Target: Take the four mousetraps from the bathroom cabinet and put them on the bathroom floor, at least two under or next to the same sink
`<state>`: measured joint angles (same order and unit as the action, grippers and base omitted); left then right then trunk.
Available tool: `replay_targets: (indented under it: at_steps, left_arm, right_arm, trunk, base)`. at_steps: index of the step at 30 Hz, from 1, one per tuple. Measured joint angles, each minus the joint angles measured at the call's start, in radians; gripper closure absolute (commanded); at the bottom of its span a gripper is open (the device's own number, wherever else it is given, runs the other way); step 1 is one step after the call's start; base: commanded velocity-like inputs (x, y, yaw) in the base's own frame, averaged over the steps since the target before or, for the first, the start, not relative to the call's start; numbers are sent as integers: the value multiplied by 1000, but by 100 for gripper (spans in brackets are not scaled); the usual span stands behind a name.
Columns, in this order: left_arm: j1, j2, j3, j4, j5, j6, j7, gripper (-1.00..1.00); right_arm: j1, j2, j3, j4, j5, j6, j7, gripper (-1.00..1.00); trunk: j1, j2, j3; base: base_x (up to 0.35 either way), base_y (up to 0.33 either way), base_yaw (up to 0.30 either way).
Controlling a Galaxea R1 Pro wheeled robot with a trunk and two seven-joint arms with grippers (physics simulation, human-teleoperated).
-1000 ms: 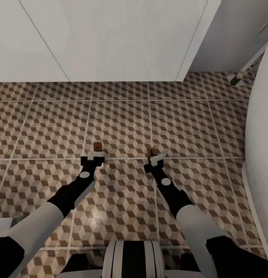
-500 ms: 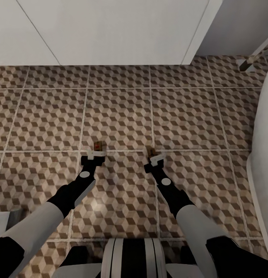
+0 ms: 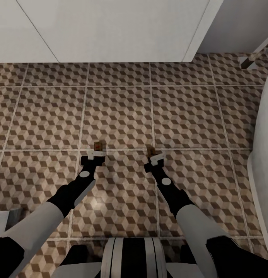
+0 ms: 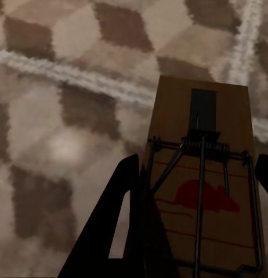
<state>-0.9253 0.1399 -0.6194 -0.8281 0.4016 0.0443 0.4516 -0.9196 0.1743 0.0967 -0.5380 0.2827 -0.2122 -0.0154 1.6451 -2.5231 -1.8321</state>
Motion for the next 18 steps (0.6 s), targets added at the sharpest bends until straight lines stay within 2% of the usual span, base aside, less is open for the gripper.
replay_targets:
  at_steps: [2,3,4,5,7,8,12,14,18]
  left_arm:
    - [-1,-5,16,10,3,78,-75,100]
    - [-3,-10,49,12,1,168,-149,100]
    - [-6,-15,91,7,-17,236,-198,100]
    - [-9,-19,139,-12,-17,295,-234,100]
    - [-33,-40,232,-14,-4,390,-276,100]
    - [-60,-49,258,8,-1,416,-285,100]
    - [-119,-55,282,15,-12,493,-291,100]
    - [-174,-55,288,21,-18,560,-290,100]
    - [-286,-55,292,98,-34,600,-283,100]
  right_arm:
    - [-4,0,-1,-11,-1,75,0,100]
    - [-14,0,-1,-17,-1,125,1,100]
    - [-28,0,-1,-19,-2,152,1,100]
    - [-46,0,-1,-20,-3,172,1,100]
    - [-90,0,-1,-20,-4,205,1,100]
    - [-111,0,-1,-19,-4,229,1,100]
    - [-173,0,-2,-17,-6,309,1,100]
    - [-224,0,-2,-11,-5,367,1,100]
    - [-286,0,-3,-5,-5,452,1,100]
  trunk:
    - [0,0,0]
    - [0,0,0]
    - [0,0,0]
    - [0,0,0]
    - [0,0,0]
    - [0,0,0]
    - [0,0,0]
    - [0,0,0]
    - [0,0,0]
  base:
    - [0,0,0]
    - [0,0,0]
    - [0,0,0]
    - [0,0,0]
    - [0,0,0]
    - [0,0,0]
    - [0,0,0]
    - [0,0,0]
    - [0,0,0]
